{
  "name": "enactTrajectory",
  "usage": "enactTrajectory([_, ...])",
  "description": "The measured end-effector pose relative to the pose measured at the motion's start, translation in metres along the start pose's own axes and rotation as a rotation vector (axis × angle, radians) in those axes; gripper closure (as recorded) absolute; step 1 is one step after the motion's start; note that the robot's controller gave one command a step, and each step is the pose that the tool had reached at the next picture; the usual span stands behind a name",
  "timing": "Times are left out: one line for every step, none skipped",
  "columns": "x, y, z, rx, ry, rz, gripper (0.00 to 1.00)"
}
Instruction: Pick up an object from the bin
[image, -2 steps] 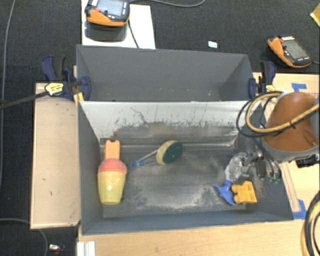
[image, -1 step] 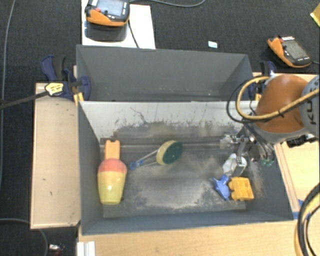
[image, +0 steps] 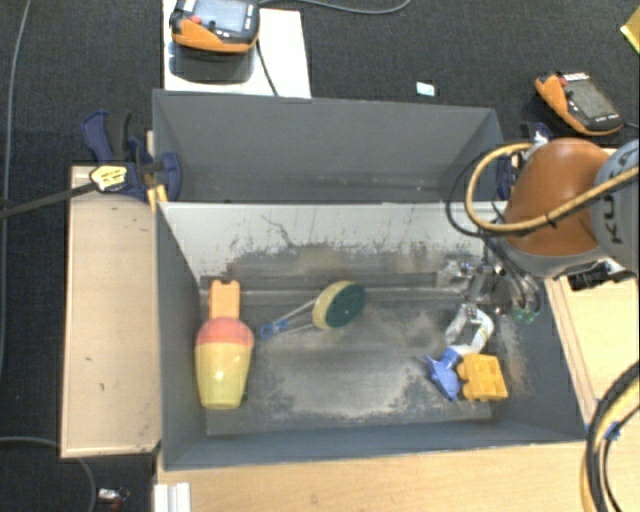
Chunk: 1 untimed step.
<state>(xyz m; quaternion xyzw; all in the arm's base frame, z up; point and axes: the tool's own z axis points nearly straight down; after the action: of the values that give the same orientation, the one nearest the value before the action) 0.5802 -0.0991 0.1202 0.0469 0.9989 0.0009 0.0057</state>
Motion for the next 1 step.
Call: enactTrajectory([0.002, -0.0191, 0.0172, -0.007, -0.004, -0.312, 0.0])
